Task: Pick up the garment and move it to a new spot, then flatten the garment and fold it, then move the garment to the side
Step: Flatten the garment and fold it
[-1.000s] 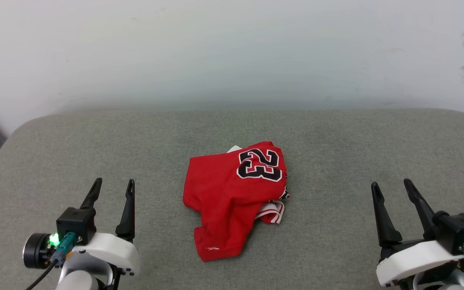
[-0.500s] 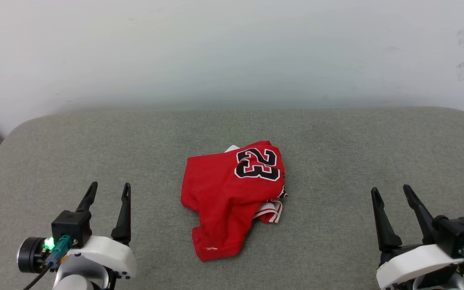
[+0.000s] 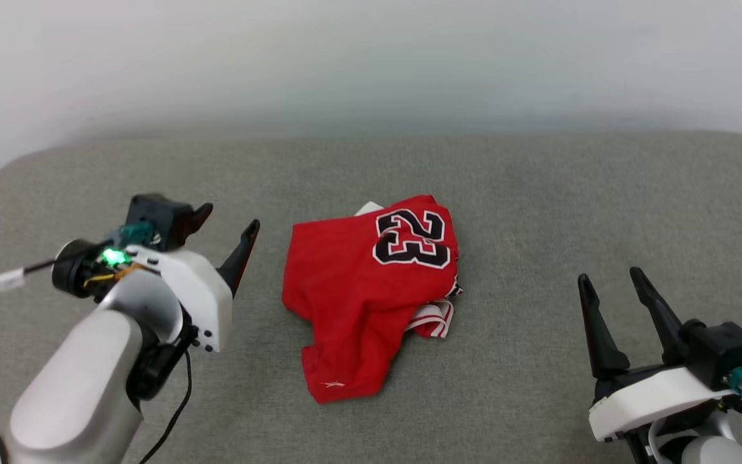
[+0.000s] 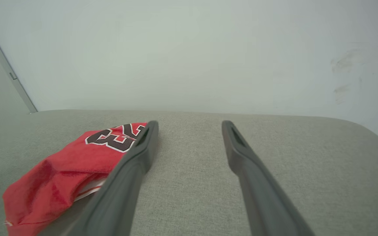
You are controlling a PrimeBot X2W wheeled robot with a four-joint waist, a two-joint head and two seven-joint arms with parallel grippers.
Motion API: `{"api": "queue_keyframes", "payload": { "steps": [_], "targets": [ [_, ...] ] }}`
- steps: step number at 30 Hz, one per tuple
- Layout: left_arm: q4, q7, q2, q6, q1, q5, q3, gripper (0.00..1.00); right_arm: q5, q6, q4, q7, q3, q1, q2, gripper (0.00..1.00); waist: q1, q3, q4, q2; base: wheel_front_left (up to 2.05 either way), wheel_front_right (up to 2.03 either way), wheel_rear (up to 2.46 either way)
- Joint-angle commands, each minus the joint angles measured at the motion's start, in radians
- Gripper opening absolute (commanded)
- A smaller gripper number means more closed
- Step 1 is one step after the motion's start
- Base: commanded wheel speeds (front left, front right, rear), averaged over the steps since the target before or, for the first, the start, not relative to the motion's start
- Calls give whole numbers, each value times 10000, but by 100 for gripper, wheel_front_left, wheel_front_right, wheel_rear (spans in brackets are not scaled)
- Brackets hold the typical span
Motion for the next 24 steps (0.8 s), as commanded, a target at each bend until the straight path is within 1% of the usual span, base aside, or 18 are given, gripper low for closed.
{"api": "queue_keyframes", "payload": {
  "steps": [1, 3, 7, 10, 16, 21, 22, 23, 24],
  "targets": [
    [139, 322, 4, -155, -194, -70, -169, 100, -63, -6, 9, -53, 26, -151, -5, 100, 0, 362, -206, 0, 0, 0, 0],
    [444, 945, 37, -439, -523, -328, -405, 100, -64, -6, 47, -91, 86, -287, -4, 100, 0, 629, -345, 0, 0, 0, 0],
    [1164, 2022, -6, -746, -908, -950, -994, 100, -7, -6, 136, -220, 162, -519, -5, 100, 0, 1100, -616, 0, 0, 0, 0],
    [1723, 2761, 40, -812, -1085, -1485, -1455, 100, 33, -5, 196, -332, 247, -671, -4, 100, 0, 1411, -789, 0, 0, 0, 0],
    [2537, 3470, 38, -831, -1514, -2254, -2536, 100, 100, -5, 405, -484, 344, -890, -2, 100, 0, 1885, -972, 0, 0, 0, 0],
    [3431, 4407, -121, -834, -1254, -2941, -3573, 100, 195, -6, 604, -567, 433, -976, -5, 100, 0, 1954, -1058, 0, 0, 0, 0],
    [3522, 4533, -150, -836, -1199, -3077, -3725, 47, 200, -6, 636, -577, 443, -993, -5, 100, 0, 1943, -1068, 0, 0, 0, 0],
    [3581, 4503, -164, -838, -1208, -3167, -3821, 0, 228, -5, 669, -590, 440, -1004, -2, 100, 0, 1921, -1073, 0, 0, 0, 0],
    [3650, 4425, -167, -838, -1233, -3203, -3910, 0, 242, -6, 702, -589, 425, -1004, -4, 100, 0, 1880, -1067, 0, 0, 0, 0]
  ]
}}
